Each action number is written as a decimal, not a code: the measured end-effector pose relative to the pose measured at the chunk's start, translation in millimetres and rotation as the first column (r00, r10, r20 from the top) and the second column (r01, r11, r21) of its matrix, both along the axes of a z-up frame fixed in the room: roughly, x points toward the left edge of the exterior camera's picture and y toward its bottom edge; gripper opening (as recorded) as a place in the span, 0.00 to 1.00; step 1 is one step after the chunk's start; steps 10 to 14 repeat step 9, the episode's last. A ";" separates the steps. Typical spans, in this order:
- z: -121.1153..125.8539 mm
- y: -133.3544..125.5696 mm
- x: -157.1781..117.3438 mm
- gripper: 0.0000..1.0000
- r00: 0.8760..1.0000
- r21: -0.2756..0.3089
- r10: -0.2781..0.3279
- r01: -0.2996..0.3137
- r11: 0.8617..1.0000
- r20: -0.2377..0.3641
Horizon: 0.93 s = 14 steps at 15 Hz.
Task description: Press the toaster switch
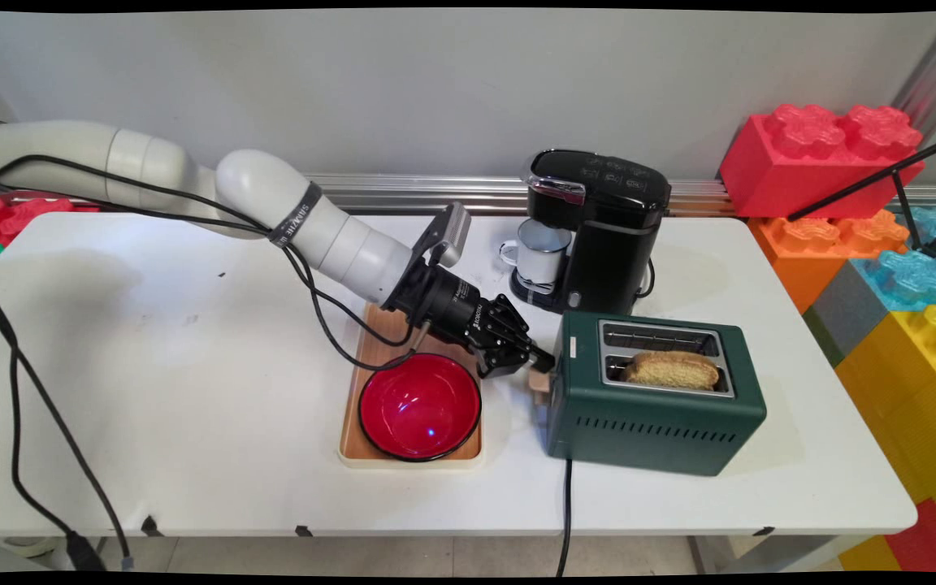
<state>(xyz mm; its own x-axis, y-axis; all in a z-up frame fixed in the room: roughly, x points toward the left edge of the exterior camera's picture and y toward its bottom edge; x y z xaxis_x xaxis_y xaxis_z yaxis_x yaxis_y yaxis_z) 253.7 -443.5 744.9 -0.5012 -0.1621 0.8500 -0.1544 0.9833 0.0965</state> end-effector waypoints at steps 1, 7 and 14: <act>-1.0 0.0 -0.1 0.00 1.000 0.001 0.000 0.000 1.000 0.001; -6.3 -0.6 -1.6 0.00 1.000 0.003 0.001 -0.001 1.000 0.007; -7.2 -0.6 -1.7 0.00 1.000 0.003 0.003 -0.003 1.000 0.008</act>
